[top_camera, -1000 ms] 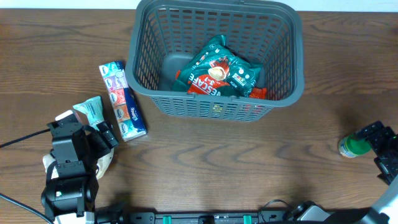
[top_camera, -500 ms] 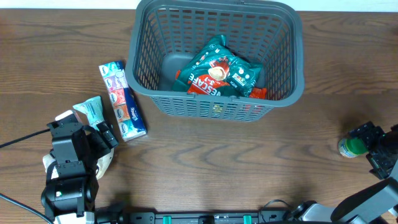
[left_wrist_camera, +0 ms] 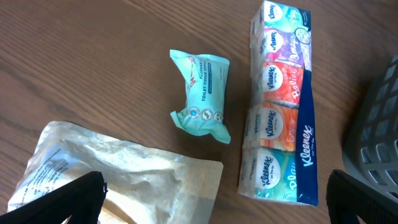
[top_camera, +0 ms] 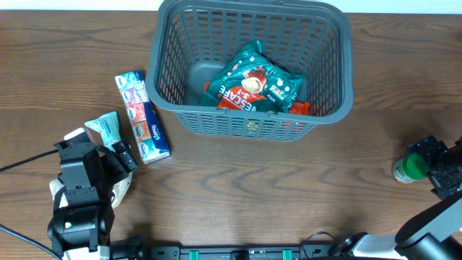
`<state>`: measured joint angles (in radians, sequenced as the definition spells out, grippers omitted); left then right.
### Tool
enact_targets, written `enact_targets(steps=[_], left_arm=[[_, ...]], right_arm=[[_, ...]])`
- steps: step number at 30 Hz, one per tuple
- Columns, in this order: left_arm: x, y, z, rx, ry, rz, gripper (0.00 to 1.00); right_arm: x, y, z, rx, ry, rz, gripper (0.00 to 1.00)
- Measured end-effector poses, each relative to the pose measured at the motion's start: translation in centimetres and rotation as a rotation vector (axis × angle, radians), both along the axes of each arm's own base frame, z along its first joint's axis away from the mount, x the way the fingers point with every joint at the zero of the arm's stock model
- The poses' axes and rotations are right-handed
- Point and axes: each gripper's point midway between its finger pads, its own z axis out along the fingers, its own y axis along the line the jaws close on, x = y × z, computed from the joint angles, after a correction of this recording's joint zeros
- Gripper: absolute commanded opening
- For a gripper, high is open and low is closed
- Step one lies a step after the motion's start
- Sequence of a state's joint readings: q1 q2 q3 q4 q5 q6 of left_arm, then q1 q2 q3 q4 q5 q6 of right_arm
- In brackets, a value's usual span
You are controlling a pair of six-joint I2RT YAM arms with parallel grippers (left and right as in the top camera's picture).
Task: Pack container
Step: 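Move the right gripper to the green-capped jar and grasp it, then lift the jar, carry it over the basket and release it inside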
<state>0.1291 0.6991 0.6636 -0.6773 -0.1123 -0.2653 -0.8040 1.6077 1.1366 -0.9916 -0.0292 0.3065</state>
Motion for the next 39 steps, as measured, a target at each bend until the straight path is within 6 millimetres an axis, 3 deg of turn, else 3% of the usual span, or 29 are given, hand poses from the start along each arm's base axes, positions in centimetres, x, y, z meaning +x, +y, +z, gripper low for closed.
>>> enact_targets(steps=[12, 18, 31, 39], left_arm=[[0.1, 0.0, 0.1, 0.001, -0.007, 0.000, 0.99], [0.1, 0.0, 0.1, 0.001, -0.008, 0.000, 0.99], [0.2, 0.0, 0.1, 0.001, -0.008, 0.000, 0.98], [0.1, 0.0, 0.1, 0.001, -0.008, 0.000, 0.99]], right_arm=[[1.0, -0.7, -3.8, 0.030, 0.029, 0.006, 0.99], [1.9, 0.0, -5.5, 0.049, 0.051, 0.041, 0.99], [3.8, 1.2, -6.5, 0.021, 0.071, 0.102, 0.99], [3.7, 1.1, -6.5, 0.012, 0.079, 0.095, 0.79]])
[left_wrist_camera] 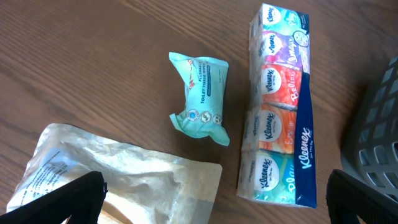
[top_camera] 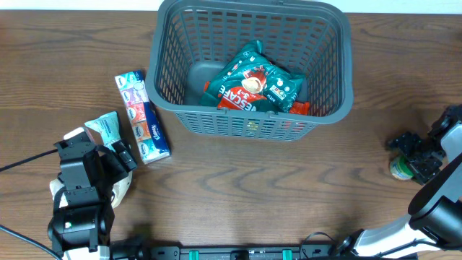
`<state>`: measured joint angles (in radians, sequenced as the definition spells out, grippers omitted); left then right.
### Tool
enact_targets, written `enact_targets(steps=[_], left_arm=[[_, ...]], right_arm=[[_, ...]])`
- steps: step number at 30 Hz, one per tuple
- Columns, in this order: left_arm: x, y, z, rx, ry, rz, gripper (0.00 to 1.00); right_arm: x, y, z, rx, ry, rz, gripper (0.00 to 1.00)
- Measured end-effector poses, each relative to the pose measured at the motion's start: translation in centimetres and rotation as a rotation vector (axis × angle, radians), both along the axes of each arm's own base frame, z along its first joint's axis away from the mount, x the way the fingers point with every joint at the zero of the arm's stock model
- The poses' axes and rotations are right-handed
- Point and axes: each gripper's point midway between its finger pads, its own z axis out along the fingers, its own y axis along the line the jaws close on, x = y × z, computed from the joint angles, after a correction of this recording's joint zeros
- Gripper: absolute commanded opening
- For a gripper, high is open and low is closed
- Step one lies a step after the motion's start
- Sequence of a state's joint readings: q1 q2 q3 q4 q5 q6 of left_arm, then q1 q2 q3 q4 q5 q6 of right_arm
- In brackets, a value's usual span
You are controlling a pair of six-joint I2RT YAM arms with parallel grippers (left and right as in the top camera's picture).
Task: Pack container
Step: 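Lift the jar, carry it over the basket and release it inside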
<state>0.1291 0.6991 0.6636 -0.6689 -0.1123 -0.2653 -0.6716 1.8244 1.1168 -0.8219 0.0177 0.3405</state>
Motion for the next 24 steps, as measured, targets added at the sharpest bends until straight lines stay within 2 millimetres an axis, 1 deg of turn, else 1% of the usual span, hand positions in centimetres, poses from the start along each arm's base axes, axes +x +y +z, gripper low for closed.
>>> enact_targets(steps=[2, 4, 7, 10, 12, 14, 15, 17, 20, 24], left_arm=[[0.00, 0.00, 0.00, 0.000, 0.000, 0.000, 0.99], [0.01, 0.00, 0.00, 0.000, 0.000, 0.000, 0.99], [0.00, 0.00, 0.00, 0.000, 0.000, 0.000, 0.99], [0.00, 0.00, 0.00, 0.000, 0.000, 0.000, 0.99], [0.01, 0.00, 0.00, 0.000, 0.000, 0.000, 0.99], [0.01, 0.00, 0.00, 0.000, 0.000, 0.000, 0.99], [0.01, 0.00, 0.01, 0.000, 0.000, 0.000, 0.99], [0.00, 0.00, -0.01, 0.000, 0.000, 0.000, 0.98], [0.00, 0.00, 0.00, 0.000, 0.000, 0.000, 0.99], [0.00, 0.00, 0.00, 0.000, 0.000, 0.000, 0.99]], right_arm=[[-0.02, -0.02, 0.00, -0.001, 0.001, -0.001, 0.77], [-0.02, -0.02, 0.00, -0.001, 0.001, -0.003, 0.72], [-0.03, -0.02, 0.00, -0.001, 0.001, -0.007, 0.62], [-0.05, 0.00, 0.00, 0.000, 0.002, -0.009, 0.56], [-0.04, 0.02, 0.00, 0.000, 0.002, -0.007, 0.46], [-0.04, 0.04, 0.00, 0.000, 0.003, -0.007, 0.33], [-0.05, 0.04, 0.00, 0.000, 0.003, -0.007, 0.25], [-0.04, 0.04, 0.00, 0.000, 0.003, -0.007, 0.13], [-0.05, 0.04, 0.00, 0.000, 0.003, -0.007, 0.02], [-0.05, 0.04, 0.00, 0.000, 0.003, -0.007, 0.01]])
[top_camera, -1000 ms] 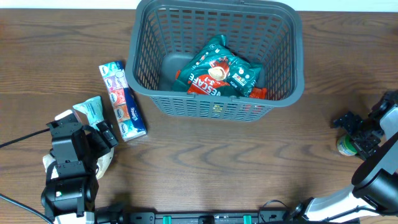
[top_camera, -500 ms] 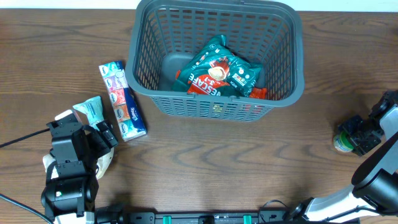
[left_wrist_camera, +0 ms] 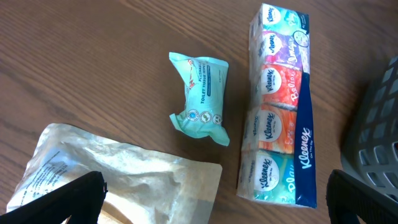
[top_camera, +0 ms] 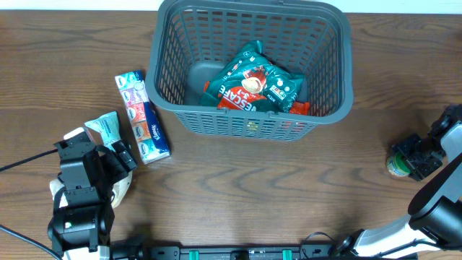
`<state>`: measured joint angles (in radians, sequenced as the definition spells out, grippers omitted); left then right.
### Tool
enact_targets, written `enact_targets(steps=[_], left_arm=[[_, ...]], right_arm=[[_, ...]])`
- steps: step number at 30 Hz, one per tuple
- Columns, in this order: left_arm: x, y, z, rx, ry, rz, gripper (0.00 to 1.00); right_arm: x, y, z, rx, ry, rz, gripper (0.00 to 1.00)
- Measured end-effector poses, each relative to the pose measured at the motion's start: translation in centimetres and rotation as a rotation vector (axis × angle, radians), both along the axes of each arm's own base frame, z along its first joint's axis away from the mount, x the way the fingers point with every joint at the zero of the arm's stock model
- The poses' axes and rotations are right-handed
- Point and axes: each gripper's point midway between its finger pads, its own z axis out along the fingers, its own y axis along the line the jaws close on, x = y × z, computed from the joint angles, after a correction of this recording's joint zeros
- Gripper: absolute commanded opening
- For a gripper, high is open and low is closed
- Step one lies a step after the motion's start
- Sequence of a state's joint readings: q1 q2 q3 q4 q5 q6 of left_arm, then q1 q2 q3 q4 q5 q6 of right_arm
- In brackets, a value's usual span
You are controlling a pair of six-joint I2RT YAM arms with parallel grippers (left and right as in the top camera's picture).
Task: Pack container
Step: 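Lift the jar, carry it over the basket and release it inside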
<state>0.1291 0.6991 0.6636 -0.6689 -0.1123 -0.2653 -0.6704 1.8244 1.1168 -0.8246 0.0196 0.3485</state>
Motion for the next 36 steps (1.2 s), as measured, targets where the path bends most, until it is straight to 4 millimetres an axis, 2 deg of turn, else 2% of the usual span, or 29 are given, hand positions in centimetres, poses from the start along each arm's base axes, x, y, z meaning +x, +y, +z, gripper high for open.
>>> enact_targets(steps=[10, 13, 16, 17, 18, 19, 21, 25, 27, 29, 31, 34, 36], left_arm=[[0.0, 0.0, 0.0, 0.000, 0.000, 0.000, 0.99], [0.0, 0.0, 0.0, 0.000, 0.000, 0.000, 0.98], [0.0, 0.0, 0.0, 0.000, 0.000, 0.000, 0.99], [0.0, 0.0, 0.0, 0.000, 0.000, 0.000, 0.99], [0.0, 0.0, 0.0, 0.000, 0.000, 0.000, 0.99], [0.0, 0.0, 0.0, 0.000, 0.000, 0.000, 0.98], [0.0, 0.0, 0.0, 0.000, 0.000, 0.000, 0.99], [0.0, 0.0, 0.0, 0.000, 0.000, 0.000, 0.99], [0.0, 0.0, 0.0, 0.000, 0.000, -0.001, 0.99], [0.0, 0.0, 0.0, 0.000, 0.000, 0.000, 0.98], [0.0, 0.0, 0.0, 0.000, 0.000, 0.000, 0.99], [0.0, 0.0, 0.0, 0.000, 0.000, 0.000, 0.99], [0.0, 0.0, 0.0, 0.000, 0.000, 0.000, 0.99]], right_arm=[[-0.4, 0.6, 0.4, 0.011, 0.014, 0.008, 0.01], [0.1, 1.0, 2.4, -0.008, -0.010, 0.041, 0.01], [2.2, 0.9, 7.1, -0.080, -0.101, 0.092, 0.01], [3.2, 0.8, 9.3, -0.114, -0.147, 0.112, 0.01], [4.7, 0.6, 13.0, -0.174, -0.226, 0.141, 0.01], [5.7, 0.5, 15.7, -0.220, -0.289, 0.157, 0.01], [6.3, 0.9, 18.9, -0.258, -0.337, 0.184, 0.01], [8.4, 3.1, 28.1, -0.380, -0.511, 0.301, 0.01], [9.7, 5.1, 32.2, -0.429, -0.606, 0.403, 0.01], [10.9, 7.4, 35.1, -0.458, -0.689, 0.517, 0.01], [12.4, 10.8, 37.7, -0.479, -0.785, 0.688, 0.01], [13.7, 16.3, 39.8, -0.475, -0.897, 0.942, 0.01], [14.0, 20.2, 40.2, -0.453, -0.945, 1.104, 0.01]])
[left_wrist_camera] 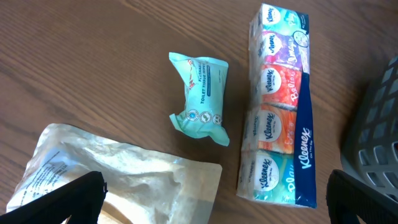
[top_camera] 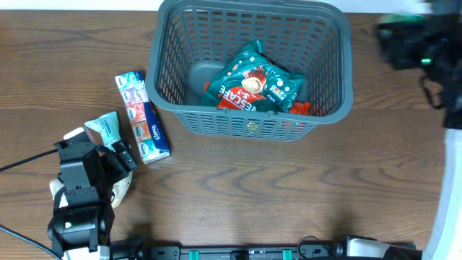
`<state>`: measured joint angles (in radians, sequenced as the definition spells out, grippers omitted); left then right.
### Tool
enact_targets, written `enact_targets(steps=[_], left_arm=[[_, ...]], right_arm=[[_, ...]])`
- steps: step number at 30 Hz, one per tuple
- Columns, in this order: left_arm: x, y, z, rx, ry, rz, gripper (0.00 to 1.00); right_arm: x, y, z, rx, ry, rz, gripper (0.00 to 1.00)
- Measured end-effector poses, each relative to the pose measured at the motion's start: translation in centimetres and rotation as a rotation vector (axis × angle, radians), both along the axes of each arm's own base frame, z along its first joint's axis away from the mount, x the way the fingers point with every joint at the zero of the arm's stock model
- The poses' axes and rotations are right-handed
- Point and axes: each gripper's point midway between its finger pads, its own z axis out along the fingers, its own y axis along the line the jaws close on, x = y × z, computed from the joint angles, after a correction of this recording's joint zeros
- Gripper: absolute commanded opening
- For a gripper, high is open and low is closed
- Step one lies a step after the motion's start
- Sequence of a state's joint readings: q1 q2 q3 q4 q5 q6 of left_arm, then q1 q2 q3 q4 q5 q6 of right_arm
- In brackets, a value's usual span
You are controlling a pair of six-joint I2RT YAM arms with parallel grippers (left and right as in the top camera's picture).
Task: Pack container
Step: 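Lift the jar, carry it over the basket and release it inside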
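The grey basket [top_camera: 325,108] stands at the back centre with green and red snack bags [top_camera: 256,85] inside. My right gripper [top_camera: 403,32] is blurred high at the basket's right rim, and a pale green smear at its tip looks like the green-capped bottle. My left gripper [left_wrist_camera: 214,205] is open at the front left, its fingers [left_wrist_camera: 74,196] wide apart over a beige pouch [left_wrist_camera: 118,168]. A mint wipes packet [left_wrist_camera: 200,96] and a Kleenex multipack [left_wrist_camera: 280,106] lie on the table beyond it.
On the brown wooden table [top_camera: 289,188], the Kleenex multipack [top_camera: 141,115] and the wipes packet [top_camera: 107,128] lie left of the basket. The basket's near left corner [left_wrist_camera: 379,130] shows at the right edge of the left wrist view.
My right gripper has gone from the bottle's spot at the front right up to the basket's right rim. The bottle no longer stands on the table. The left arm has not moved.
The right gripper was at the green-capped bottle at the table's right edge, then around it with the bottle shifted slightly, and now it is up by the basket's rim with the bottle gone from the table. The left gripper stayed open over the pouch throughout.
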<state>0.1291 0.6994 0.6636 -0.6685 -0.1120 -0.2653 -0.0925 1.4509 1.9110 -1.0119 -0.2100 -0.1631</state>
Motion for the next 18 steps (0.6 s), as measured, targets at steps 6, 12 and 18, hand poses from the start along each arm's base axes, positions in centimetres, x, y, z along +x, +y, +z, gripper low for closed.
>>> enact_targets(steps=[6, 12, 18], left_arm=[[0.0, 0.0, 0.0, 0.000, 0.000, 0.000, 0.99], [0.0, 0.0, 0.0, 0.000, 0.000, 0.000, 0.99], [0.0, 0.0, 0.0, 0.000, 0.000, 0.000, 0.99]], right_arm=[[0.0, 10.8, -2.5, -0.117, 0.032, 0.405, 0.01], [0.6, 18.0, -9.2, -0.209, 0.168, 0.661, 0.01], [1.6, 22.2, -17.3, -0.258, 0.340, 0.800, 0.01]])
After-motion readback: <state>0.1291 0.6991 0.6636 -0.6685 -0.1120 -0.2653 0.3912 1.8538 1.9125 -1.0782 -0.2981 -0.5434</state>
